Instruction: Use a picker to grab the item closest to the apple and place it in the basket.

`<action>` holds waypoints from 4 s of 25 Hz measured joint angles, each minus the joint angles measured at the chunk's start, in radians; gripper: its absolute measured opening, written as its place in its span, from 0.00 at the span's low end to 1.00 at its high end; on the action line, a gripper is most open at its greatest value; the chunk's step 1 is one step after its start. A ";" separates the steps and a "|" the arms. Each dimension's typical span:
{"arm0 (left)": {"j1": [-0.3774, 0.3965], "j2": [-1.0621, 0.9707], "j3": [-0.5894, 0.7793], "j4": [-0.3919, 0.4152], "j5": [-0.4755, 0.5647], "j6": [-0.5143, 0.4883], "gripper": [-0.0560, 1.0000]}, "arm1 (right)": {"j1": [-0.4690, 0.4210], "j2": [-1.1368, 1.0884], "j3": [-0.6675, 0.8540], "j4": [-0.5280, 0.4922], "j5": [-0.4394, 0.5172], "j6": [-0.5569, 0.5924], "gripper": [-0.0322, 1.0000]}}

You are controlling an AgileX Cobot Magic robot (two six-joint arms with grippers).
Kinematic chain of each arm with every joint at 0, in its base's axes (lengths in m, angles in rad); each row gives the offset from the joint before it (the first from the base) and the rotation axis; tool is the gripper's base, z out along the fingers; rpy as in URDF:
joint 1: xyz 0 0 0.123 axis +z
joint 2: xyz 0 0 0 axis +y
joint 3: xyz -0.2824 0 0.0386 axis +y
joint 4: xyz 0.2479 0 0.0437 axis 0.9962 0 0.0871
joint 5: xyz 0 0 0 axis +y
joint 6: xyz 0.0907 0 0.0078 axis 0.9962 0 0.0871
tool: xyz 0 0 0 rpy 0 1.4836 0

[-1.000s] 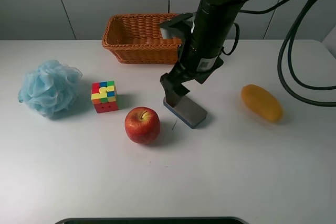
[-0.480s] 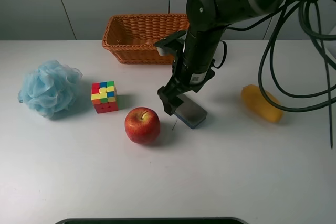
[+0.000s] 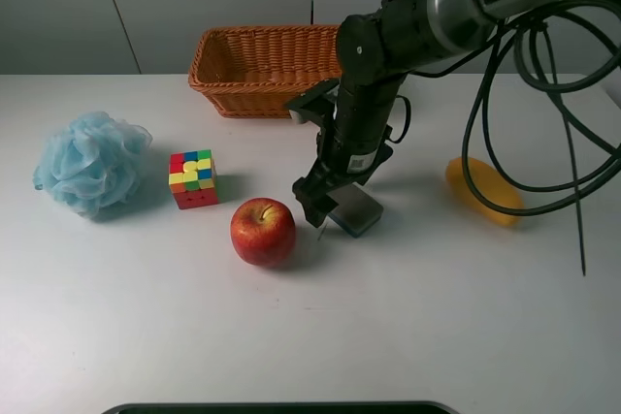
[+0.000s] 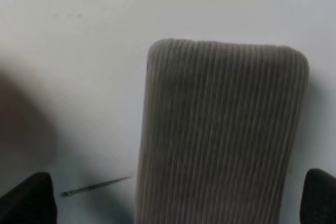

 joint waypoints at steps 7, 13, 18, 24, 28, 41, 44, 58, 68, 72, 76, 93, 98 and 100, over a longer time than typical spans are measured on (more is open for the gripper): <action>0.000 0.000 0.000 0.000 0.000 0.000 0.74 | 0.000 0.011 0.000 -0.004 -0.014 0.000 0.64; 0.000 0.000 0.000 0.000 0.000 0.000 0.74 | 0.000 0.011 0.000 -0.004 -0.016 0.000 0.42; 0.000 0.000 0.000 0.000 0.000 0.000 0.74 | 0.000 0.011 -0.005 -0.004 -0.008 0.000 0.42; 0.000 0.000 0.000 0.000 0.000 0.000 0.74 | 0.000 0.012 -0.131 -0.035 0.159 0.003 0.42; 0.000 0.000 0.000 0.000 0.000 0.000 0.74 | 0.000 0.012 -0.238 -0.035 0.285 0.003 0.42; 0.000 0.000 0.000 0.000 0.000 0.000 0.74 | 0.000 0.013 -0.629 -0.049 0.427 0.050 0.42; 0.000 0.000 0.000 0.000 0.000 0.000 0.74 | 0.000 0.025 -0.710 -0.070 0.429 0.056 0.42; 0.000 0.000 0.000 0.000 0.000 0.000 0.74 | -0.097 0.169 -0.909 -0.064 0.066 0.056 0.42; 0.000 0.000 0.000 0.000 0.000 0.000 0.74 | -0.108 0.306 -0.909 -0.055 -0.115 0.051 0.42; 0.000 0.000 0.000 0.000 0.000 0.000 0.74 | -0.108 0.339 -0.909 -0.052 -0.125 0.051 0.42; 0.000 0.000 0.000 0.000 0.000 0.000 0.74 | -0.108 0.351 -0.909 -0.048 -0.127 0.049 0.42; 0.000 0.000 0.000 0.000 0.000 0.007 0.74 | -0.116 0.315 -0.909 -0.034 -0.029 0.049 0.71; 0.000 0.000 0.000 0.000 0.000 0.007 0.74 | -0.116 0.178 -0.909 -0.058 0.191 0.045 0.71; 0.000 0.000 0.000 0.000 0.000 0.007 0.74 | -0.116 0.112 -0.909 -0.060 0.318 0.045 0.71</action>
